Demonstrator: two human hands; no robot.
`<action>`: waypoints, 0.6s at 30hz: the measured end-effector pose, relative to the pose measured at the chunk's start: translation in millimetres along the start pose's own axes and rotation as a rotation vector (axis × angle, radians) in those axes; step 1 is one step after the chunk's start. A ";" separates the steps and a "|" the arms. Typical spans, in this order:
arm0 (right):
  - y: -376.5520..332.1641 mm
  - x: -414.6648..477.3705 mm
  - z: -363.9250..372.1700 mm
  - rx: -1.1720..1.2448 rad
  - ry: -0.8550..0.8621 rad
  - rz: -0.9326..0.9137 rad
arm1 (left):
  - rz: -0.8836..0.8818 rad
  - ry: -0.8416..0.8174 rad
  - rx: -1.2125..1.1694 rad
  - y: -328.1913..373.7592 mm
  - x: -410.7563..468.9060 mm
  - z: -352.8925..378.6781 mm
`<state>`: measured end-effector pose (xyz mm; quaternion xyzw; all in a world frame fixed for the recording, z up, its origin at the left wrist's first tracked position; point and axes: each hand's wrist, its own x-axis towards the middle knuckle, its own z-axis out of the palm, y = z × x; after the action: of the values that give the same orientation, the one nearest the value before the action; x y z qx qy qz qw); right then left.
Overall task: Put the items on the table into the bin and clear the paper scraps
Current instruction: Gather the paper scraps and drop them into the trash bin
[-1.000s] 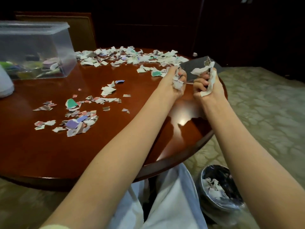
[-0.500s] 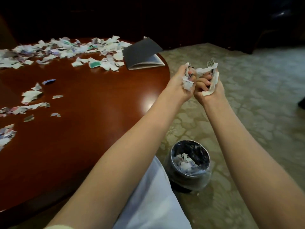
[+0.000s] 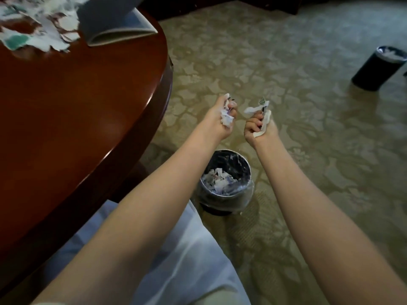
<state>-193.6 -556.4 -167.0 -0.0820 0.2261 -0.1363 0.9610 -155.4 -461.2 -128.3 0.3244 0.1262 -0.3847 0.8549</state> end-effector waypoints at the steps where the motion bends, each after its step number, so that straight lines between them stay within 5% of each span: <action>1: 1.6 4.7 -9.5 -0.002 0.025 0.000 | -0.013 0.019 0.014 -4.2 6.3 -6.7; 18: 29.2 88.7 -167.8 -0.167 0.511 0.222 | -0.283 0.369 0.168 -67.1 88.7 -150.6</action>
<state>-187.3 -571.3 -358.3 -0.0986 0.4788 -0.0274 0.8719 -140.3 -447.3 -314.4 0.4382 0.2918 -0.4442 0.7249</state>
